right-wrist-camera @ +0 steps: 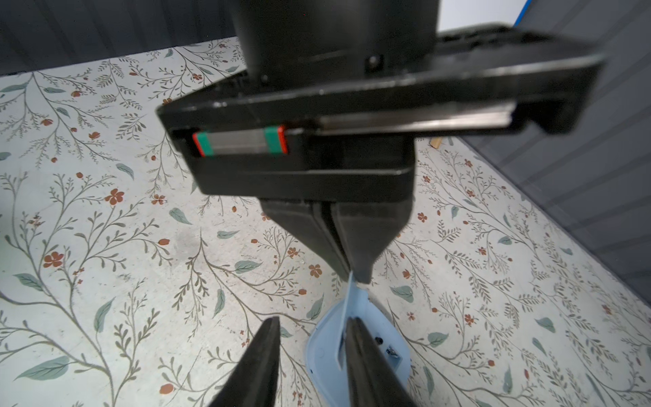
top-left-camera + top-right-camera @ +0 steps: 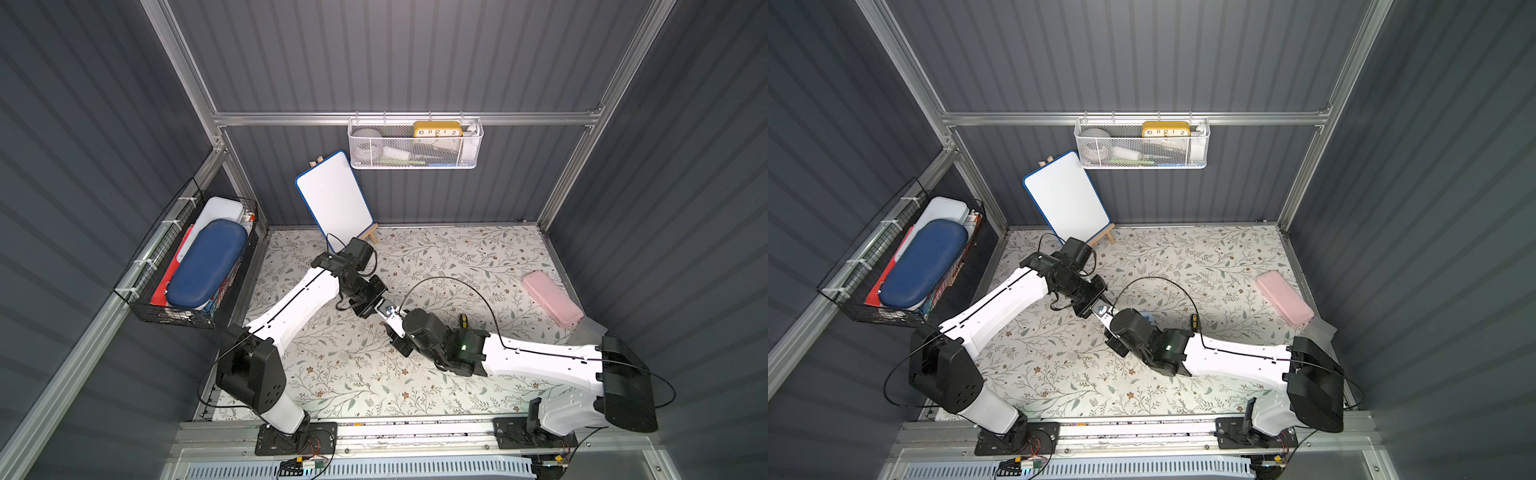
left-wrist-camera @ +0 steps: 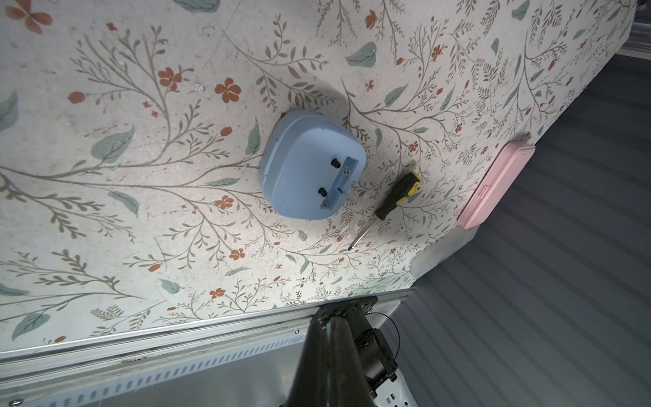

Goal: Remove the battery from the alarm
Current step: Pick up the cover from the center of the board.

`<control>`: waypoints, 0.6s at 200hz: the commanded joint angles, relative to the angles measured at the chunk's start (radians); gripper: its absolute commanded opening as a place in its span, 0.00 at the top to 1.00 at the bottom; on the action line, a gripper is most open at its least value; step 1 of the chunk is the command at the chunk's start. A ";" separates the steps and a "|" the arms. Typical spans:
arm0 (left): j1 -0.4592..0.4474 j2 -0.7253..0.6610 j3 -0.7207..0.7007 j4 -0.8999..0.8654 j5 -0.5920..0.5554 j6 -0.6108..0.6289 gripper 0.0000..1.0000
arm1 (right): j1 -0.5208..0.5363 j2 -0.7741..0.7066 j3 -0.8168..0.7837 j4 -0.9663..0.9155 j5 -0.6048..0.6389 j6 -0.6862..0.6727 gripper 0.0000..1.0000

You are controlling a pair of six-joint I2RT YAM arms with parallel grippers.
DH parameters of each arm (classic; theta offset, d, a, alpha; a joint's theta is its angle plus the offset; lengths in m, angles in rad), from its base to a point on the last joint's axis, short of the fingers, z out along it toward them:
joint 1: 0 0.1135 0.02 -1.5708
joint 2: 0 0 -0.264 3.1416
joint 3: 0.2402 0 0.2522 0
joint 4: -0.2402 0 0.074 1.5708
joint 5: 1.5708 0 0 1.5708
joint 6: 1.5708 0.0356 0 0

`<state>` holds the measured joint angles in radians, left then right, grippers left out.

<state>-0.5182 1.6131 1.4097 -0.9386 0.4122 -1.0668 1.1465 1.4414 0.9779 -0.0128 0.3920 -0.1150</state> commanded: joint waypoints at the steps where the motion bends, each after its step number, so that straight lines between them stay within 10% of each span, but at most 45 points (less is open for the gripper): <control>1: 0.001 -0.004 0.011 -0.009 0.014 0.022 1.00 | 0.005 0.009 0.026 0.027 0.063 -0.013 0.65; 46: 0.001 -0.022 0.018 -0.012 0.013 0.022 1.00 | 0.007 0.037 0.045 0.011 0.078 -0.014 0.77; 72: 0.001 -0.030 0.025 -0.017 0.011 0.024 1.00 | 0.007 0.037 0.051 0.010 0.084 -0.009 1.00; 120: 0.001 -0.035 0.031 -0.012 0.013 0.031 1.00 | 0.007 0.048 0.064 -0.006 0.122 -0.027 1.00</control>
<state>-0.5163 1.6073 1.4120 -0.9417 0.4061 -1.0630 1.1503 1.4799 1.0172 -0.0139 0.4881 -0.1345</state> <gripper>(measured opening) 0.066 0.069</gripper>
